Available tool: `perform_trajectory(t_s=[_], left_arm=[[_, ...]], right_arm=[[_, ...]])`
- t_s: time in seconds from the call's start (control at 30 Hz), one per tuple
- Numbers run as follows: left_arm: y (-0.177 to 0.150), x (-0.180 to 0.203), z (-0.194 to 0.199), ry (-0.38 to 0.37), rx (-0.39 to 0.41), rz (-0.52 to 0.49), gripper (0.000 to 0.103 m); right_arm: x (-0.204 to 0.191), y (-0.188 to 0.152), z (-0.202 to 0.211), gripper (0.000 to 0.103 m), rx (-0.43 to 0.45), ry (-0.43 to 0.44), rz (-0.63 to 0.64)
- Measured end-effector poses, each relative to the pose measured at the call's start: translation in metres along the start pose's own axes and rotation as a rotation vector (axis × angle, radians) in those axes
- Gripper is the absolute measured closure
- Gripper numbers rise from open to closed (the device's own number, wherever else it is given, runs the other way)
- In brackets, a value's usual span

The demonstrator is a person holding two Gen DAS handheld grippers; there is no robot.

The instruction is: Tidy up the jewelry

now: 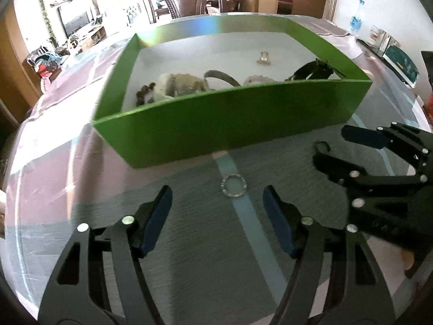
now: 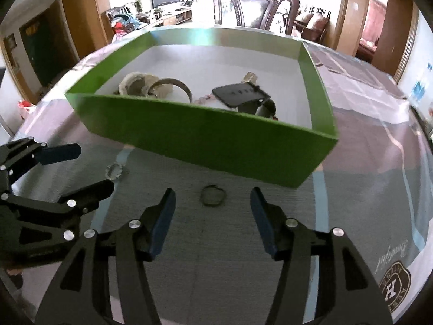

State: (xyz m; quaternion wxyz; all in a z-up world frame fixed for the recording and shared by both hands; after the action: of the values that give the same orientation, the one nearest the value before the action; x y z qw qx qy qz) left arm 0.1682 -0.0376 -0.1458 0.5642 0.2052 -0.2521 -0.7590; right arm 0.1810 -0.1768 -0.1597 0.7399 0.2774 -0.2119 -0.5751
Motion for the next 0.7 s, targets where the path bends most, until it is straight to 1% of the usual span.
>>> perform_trajectory(t_s=[0.07,0.13,0.17,0.2,0.23,0.27,0.43,0.57,0.7], left_arm=[[-0.001,0.001,-0.005,-0.002,0.002,0.009,0.040],[-0.002,-0.001,-0.010,0.006,0.004,0.028,0.048],[-0.001,-0.002,-0.011,0.001,0.008,0.037,0.049],[0.000,-0.003,-0.011,0.001,0.012,0.044,0.055],[0.001,-0.005,-0.012,0.009,0.019,0.047,0.062],[0.001,-0.006,-0.012,0.009,0.022,0.049,0.064],[0.001,-0.009,-0.010,0.019,0.021,0.059,0.082],[-0.007,-0.010,-0.004,0.037,-0.019,0.061,0.082],[-0.020,-0.010,0.007,-0.014,-0.047,0.087,0.082]], right_arm=[[0.000,-0.001,-0.006,0.046,-0.009,0.009,-0.015],[0.000,0.001,-0.006,0.052,0.007,-0.003,-0.011],[0.000,0.001,-0.005,0.060,0.009,0.002,-0.009],[0.000,0.002,-0.005,0.069,0.012,0.003,-0.010],[0.001,0.003,-0.004,0.073,0.013,0.004,-0.011],[0.001,0.002,-0.004,0.079,0.015,0.005,-0.011],[-0.003,-0.001,-0.001,0.082,0.007,0.020,-0.001],[-0.010,-0.011,0.005,0.082,-0.011,0.040,0.016],[-0.016,-0.021,0.015,0.082,-0.036,0.083,0.027]])
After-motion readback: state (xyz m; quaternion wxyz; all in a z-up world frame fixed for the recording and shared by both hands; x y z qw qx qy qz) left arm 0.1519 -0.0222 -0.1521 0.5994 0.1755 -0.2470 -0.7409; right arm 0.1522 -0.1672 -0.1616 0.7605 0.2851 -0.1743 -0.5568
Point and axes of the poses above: each gripper's, at about its wrist camera, not at the fingertips, and z roughly against the way its jaws point, x to its right, y to its top, the point moved 9 cm from there along -z, roughly the way its jaws point, and after that the axes turned 5 degrees about x, right-handed, at the moved point
